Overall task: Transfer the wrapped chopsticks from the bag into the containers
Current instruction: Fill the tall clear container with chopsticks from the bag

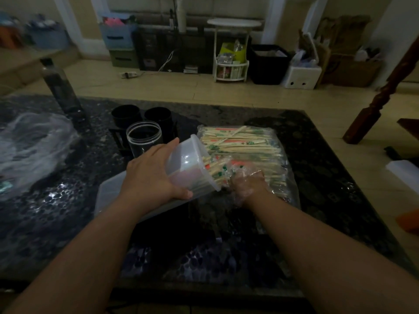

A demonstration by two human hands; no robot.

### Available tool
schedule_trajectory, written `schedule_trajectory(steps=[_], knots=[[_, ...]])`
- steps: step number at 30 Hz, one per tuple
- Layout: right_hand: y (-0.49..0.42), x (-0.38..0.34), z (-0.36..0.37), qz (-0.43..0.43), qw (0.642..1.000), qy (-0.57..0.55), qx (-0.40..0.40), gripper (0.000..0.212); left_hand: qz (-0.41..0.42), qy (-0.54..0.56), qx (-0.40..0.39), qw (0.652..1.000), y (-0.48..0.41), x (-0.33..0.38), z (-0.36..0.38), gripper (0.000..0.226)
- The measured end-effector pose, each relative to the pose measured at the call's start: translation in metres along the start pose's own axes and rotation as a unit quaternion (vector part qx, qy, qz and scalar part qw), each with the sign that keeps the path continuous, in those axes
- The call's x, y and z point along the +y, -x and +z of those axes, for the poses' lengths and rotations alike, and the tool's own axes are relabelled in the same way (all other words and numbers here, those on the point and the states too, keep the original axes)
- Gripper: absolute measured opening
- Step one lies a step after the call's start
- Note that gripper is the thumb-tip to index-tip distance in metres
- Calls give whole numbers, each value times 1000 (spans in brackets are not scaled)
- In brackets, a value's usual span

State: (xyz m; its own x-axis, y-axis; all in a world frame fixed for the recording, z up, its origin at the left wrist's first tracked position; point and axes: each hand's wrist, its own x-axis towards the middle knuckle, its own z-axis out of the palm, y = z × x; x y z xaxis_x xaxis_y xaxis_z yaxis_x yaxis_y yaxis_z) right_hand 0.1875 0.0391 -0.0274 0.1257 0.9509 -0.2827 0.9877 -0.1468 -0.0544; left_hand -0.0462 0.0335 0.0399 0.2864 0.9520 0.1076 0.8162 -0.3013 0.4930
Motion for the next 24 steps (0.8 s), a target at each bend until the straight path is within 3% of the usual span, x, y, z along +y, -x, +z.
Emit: schedule_trajectory(steps=[2,5,8,13,24], knots=[[6,0,1,-5,1000,-8,26,56,0,1,-1,1000,1,0,-1,129],[11,4,8,-18,997,-50,59,45,3,-8,-4,1000,1,1,-1,129],[18,8,9,-67,998,18,12,44,2,-14,-3,1000,1,2,-1,129],[43,-5,1,-60,996,9,62,41,1,-13,-4,1000,2,3,-2,130],[119,-2,-27,-97,992,32,68,32,-13,-15,-13,1000,5,6,-5,130]])
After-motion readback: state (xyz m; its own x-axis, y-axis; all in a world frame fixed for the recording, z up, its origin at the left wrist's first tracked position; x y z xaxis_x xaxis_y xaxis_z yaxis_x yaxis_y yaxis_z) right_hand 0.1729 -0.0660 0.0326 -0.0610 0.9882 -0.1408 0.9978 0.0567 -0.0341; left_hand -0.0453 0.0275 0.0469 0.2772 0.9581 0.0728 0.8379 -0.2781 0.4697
